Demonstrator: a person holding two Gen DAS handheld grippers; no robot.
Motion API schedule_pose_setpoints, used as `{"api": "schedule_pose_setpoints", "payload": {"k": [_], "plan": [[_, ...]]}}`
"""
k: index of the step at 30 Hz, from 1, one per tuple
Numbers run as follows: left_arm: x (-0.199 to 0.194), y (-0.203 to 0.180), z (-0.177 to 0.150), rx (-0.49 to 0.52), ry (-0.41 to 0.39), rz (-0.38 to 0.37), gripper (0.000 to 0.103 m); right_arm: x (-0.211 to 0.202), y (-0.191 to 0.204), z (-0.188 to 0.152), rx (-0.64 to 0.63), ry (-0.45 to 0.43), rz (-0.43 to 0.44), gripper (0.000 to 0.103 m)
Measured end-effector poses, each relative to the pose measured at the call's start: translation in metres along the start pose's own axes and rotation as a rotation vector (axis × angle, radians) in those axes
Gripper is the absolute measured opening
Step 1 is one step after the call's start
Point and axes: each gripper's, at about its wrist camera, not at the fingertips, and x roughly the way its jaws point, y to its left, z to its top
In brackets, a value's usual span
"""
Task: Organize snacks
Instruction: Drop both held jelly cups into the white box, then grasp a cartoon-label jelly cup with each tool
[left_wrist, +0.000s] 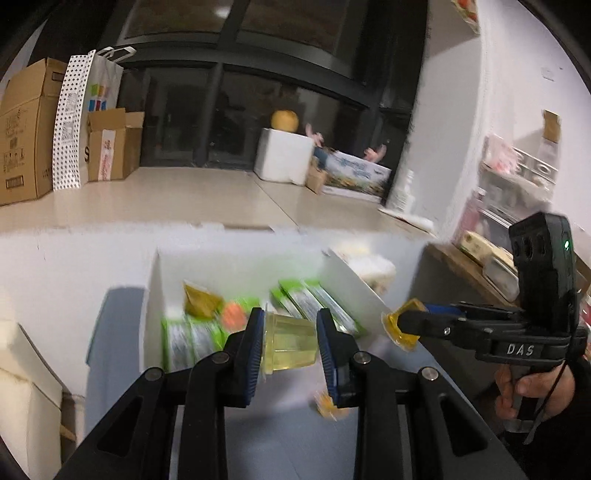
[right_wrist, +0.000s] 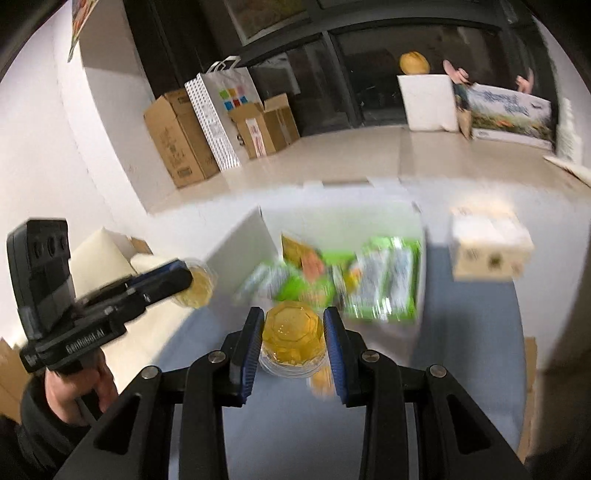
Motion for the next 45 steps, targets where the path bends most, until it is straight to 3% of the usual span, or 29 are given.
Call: {"api": "schedule_pose_setpoints", "payload": {"k": [5, 6, 7, 8, 9, 19, 25, 28, 32, 38, 41, 45], "plan": [[0.047, 0.026, 0.016, -0.012, 0.078, 0.032, 0.033, 0.052, -0.006, 0.046, 0.018, 0.049, -0.003, 0.037], [0.054, 0.031, 0.015, -0.023, 0.083, 0.041, 0.034, 0.062, -0.009, 0.049, 0.033, 0.063, 0.000, 0.046], [0.060, 0.034, 0.013, -0.032, 0.096, 0.046, 0.055, 0.073, -0.013, 0.052, 0.047, 0.077, -0.007, 0.060], [0.065, 0.039, 0.011, -0.048, 0.119, 0.053, 0.090, 0.078, -0.015, 0.053, 0.051, 0.083, -0.018, 0.092], [0.066, 0.040, 0.008, -0.058, 0.123, 0.062, 0.103, 0.082, -0.018, 0.054, 0.062, 0.077, -0.035, 0.102], [0.053, 0.032, 0.000, -0.026, 0.104, 0.061, 0.103, 0.053, -0.026, 0.053, 0.088, -0.013, -0.041, 0.103], [0.033, 0.015, -0.009, 0.000, 0.116, 0.061, 0.103, 0.038, -0.013, 0.044, 0.045, -0.013, -0.054, 0.103], [0.016, 0.009, -0.032, -0.018, 0.137, 0.049, 0.103, 0.017, -0.007, 0.021, 0.031, -0.030, -0.031, 0.103], [-0.007, 0.004, -0.083, -0.099, 0.164, 0.044, 0.103, -0.008, -0.005, -0.035, 0.029, -0.015, -0.037, 0.103], [-0.013, 0.002, -0.129, -0.201, 0.231, 0.023, 0.103, -0.014, -0.017, -0.120, 0.083, 0.096, -0.140, 0.103], [-0.012, -0.002, -0.131, -0.199, 0.240, 0.022, 0.103, -0.004, -0.026, -0.132, 0.087, 0.141, -0.168, 0.103], [-0.016, -0.007, -0.133, -0.190, 0.239, 0.018, 0.103, 0.014, -0.041, -0.123, 0.065, 0.154, -0.201, 0.103]]}}
